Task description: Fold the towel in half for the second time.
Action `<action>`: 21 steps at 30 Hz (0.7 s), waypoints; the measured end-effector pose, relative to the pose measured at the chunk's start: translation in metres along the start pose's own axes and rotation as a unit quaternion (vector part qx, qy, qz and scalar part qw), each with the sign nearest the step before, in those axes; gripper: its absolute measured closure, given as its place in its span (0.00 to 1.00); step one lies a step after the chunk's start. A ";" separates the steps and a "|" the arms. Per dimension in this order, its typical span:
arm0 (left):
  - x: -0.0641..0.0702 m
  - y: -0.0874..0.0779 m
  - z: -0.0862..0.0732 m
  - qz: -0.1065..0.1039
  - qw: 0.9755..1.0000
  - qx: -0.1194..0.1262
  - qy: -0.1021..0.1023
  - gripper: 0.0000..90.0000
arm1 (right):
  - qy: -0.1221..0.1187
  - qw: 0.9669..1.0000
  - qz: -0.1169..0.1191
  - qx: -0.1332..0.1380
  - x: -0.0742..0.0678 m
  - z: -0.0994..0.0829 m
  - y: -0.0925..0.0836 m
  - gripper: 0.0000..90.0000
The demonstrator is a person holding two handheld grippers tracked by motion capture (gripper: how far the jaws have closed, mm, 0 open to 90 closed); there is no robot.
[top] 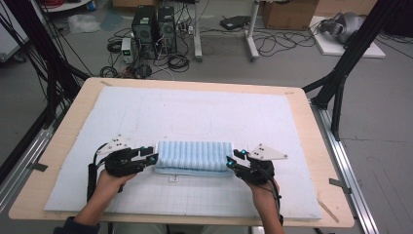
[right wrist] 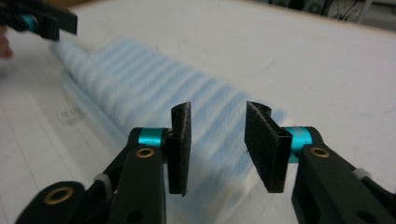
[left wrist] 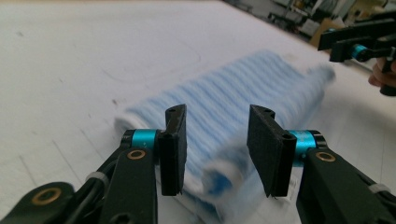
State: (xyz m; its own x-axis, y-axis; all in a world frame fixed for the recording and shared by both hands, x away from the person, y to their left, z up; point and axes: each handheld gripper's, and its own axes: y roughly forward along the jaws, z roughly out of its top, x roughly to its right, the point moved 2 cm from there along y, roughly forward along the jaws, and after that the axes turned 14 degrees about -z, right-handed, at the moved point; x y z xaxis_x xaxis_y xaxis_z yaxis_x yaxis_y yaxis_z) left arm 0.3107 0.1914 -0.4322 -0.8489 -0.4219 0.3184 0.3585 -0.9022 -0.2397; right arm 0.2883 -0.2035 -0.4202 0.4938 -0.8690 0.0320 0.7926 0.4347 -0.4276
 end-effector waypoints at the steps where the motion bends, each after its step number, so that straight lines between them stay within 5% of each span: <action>1: -0.001 0.000 0.003 -0.001 1.000 0.006 0.000 0.64 | 0.007 1.000 0.001 0.010 0.002 0.004 -0.002 0.65; 4: -0.004 0.005 0.005 -0.002 1.000 -0.001 -0.003 0.64 | 0.005 1.000 -0.001 0.007 0.001 0.009 0.001 0.65; 12: -0.011 0.035 -0.007 0.021 0.997 -0.068 0.001 0.65 | -0.025 0.998 0.009 -0.063 -0.010 -0.009 0.037 0.66; 17: -0.017 0.043 -0.012 0.057 0.991 -0.120 0.020 0.68 | -0.057 0.994 0.003 -0.092 -0.015 -0.017 0.046 0.64; 21: -0.018 0.046 -0.013 0.067 0.989 -0.132 0.019 0.69 | -0.078 0.992 -0.003 -0.101 -0.019 -0.021 0.046 0.63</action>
State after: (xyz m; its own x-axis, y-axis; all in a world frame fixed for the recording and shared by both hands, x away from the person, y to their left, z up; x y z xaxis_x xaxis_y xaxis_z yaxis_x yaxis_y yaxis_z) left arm 0.3375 0.1591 -0.4609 -0.8168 -0.5273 0.2341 0.3588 -0.7821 -0.5094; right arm 0.3073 -0.1719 -0.4594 0.5515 -0.8171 0.1681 0.7154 0.3596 -0.5990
